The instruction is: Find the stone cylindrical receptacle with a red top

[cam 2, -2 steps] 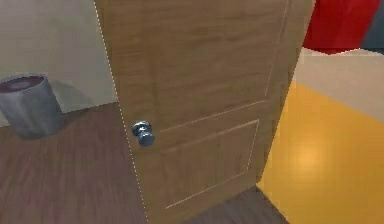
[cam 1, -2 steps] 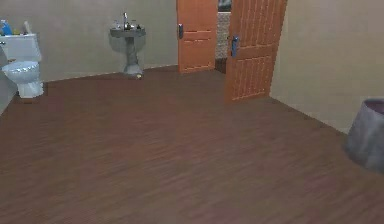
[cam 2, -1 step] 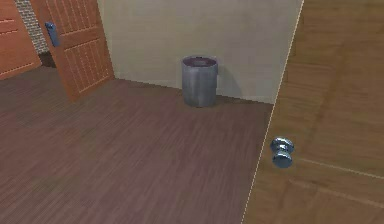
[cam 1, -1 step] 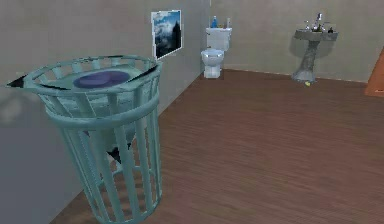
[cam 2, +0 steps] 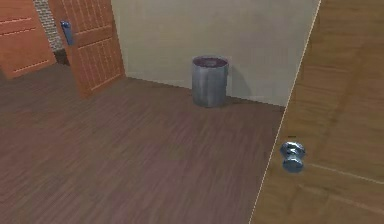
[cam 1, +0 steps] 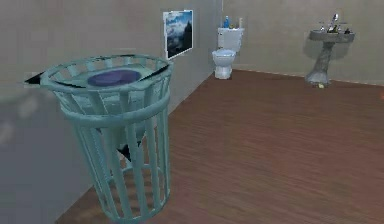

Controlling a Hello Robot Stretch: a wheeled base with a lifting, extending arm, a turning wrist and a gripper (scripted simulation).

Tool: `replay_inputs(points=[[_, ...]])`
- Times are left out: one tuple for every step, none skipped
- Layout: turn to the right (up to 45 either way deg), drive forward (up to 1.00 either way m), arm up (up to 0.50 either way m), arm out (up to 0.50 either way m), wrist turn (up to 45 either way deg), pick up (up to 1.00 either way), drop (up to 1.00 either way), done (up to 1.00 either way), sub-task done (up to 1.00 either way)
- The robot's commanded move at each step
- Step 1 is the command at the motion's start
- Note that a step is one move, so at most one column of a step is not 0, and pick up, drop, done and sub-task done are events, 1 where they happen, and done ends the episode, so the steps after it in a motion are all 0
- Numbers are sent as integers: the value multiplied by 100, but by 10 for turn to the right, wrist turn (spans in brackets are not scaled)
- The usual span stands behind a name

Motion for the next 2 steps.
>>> replay_inputs(points=[[0,5,0,0,0,0,0,0,0],[450,0,0,0,0,0,0,0,0]])
